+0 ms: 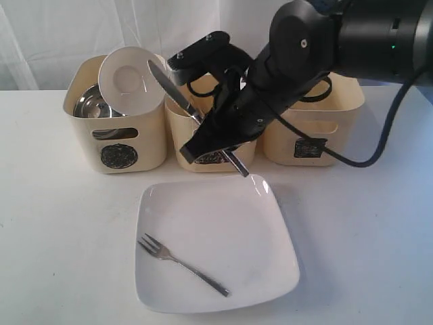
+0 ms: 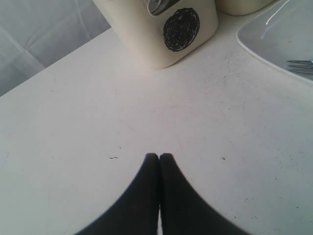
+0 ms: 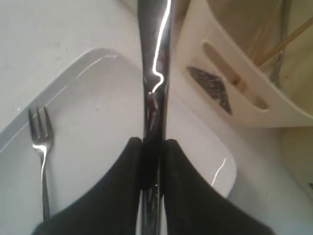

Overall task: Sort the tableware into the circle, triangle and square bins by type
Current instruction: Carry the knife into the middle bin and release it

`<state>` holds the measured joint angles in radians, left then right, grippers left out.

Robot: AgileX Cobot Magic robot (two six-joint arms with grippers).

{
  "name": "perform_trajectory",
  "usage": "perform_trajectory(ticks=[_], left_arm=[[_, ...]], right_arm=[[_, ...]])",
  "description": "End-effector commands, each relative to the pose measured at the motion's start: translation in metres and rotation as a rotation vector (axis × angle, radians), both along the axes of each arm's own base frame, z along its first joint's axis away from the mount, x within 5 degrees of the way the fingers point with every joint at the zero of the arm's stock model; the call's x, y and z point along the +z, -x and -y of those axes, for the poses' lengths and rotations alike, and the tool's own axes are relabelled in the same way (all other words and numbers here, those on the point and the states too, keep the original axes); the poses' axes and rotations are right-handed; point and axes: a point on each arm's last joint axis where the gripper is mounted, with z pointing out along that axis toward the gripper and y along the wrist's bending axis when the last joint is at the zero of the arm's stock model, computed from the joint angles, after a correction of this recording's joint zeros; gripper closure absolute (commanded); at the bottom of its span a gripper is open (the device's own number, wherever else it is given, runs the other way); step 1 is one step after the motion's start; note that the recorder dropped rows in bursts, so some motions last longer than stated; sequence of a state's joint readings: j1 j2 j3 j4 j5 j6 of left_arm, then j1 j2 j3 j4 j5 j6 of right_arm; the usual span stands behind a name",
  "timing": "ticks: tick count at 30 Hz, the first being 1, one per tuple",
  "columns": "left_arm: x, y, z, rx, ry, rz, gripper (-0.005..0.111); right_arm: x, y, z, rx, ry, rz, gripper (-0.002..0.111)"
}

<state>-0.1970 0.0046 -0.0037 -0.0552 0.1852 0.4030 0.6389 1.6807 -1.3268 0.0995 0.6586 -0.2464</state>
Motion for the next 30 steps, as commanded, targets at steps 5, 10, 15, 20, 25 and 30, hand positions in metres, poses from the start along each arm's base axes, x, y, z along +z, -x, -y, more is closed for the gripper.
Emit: perform_trajectory(ticks=[5,10,15,20,25,30], left_arm=[[-0.001,0.0,0.0,-0.003,0.006,0.002,0.107],[-0.001,0.0,0.0,-0.003,0.006,0.002,0.107],[-0.001,0.0,0.0,-0.003,0.006,0.002,0.107],[-0.001,0.0,0.0,-0.003,0.006,0.002,0.107],[-0.001,0.0,0.0,-0.003,0.006,0.002,0.107],[-0.001,0.0,0.0,-0.003,0.006,0.002,0.107]], right_arm=[[0.027,-0.032,0.014,-0.127,-0.21,0.278,0.108],[0.046,-0.051,0.014,-0.17,-0.376,0.529,0.108],[0.026,-0.068,0.007,-0.185,-0.402,0.577,0.108],[-0.006,-0.087,0.001,-0.206,-0.416,0.613,0.108],[-0.04,-0.104,0.006,-0.235,-0.346,0.519,0.092],[-0.049,-0.108,0.014,-0.278,-0.334,0.463,0.056]])
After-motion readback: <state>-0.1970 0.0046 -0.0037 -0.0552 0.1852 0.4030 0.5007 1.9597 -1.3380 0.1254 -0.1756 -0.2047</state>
